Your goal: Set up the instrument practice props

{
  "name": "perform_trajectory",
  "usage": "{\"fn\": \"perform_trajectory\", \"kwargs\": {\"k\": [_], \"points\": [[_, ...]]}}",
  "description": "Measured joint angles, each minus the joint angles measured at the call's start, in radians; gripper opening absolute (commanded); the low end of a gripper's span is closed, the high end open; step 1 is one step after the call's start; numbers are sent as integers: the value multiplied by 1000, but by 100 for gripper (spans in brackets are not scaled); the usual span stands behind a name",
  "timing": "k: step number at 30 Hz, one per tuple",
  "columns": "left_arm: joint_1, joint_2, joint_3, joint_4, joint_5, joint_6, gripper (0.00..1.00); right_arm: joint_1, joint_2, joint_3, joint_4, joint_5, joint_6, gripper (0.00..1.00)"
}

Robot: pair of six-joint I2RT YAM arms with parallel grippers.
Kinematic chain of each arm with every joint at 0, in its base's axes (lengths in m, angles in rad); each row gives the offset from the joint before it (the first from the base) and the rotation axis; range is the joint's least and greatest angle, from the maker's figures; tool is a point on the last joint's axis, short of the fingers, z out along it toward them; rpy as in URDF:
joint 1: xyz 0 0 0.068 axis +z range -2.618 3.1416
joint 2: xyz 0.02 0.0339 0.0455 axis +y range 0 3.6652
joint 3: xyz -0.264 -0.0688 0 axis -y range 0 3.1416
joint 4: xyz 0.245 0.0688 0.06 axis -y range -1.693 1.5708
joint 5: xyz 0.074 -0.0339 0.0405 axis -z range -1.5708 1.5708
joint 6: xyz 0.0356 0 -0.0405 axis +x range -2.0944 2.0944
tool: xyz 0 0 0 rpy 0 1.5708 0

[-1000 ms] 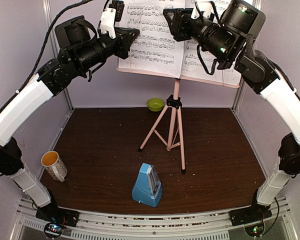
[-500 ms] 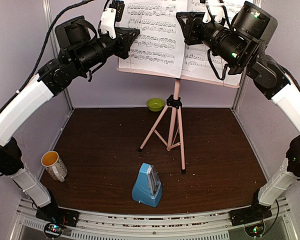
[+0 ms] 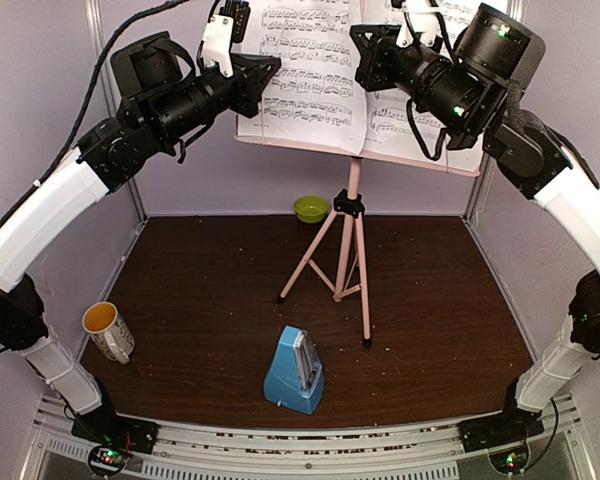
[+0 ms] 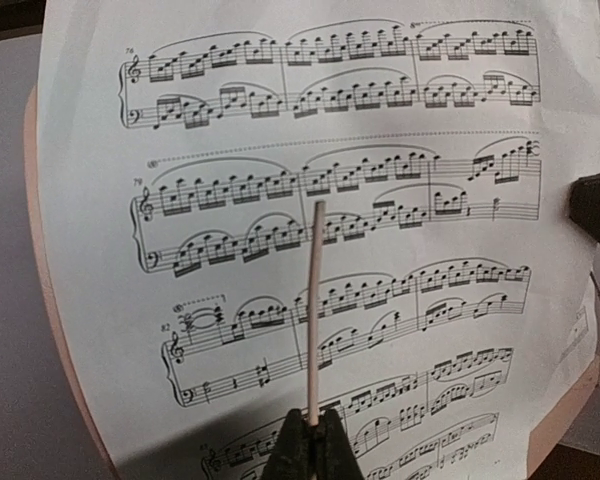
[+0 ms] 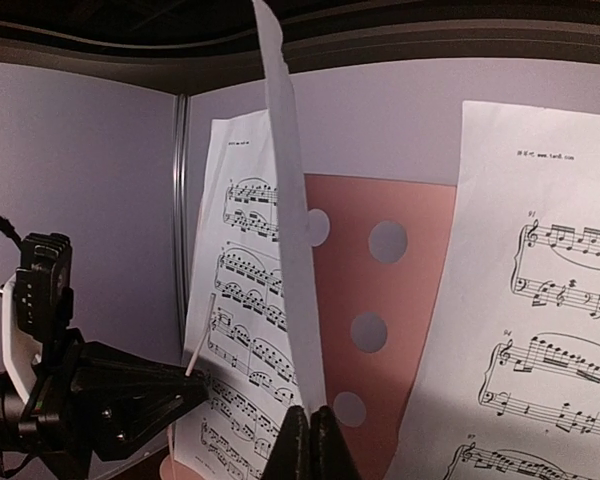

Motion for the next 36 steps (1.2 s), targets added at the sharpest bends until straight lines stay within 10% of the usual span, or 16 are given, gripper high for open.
{"fn": "perform_trajectory", "kwargs": {"k": [27,36], "points": [[0,0,-39,78,25,29,0,-7,19,-21,60,-50,8,1],[0,-13,-58,82,23,33,0,-6,19,-22,61,-28,19,38]]}}
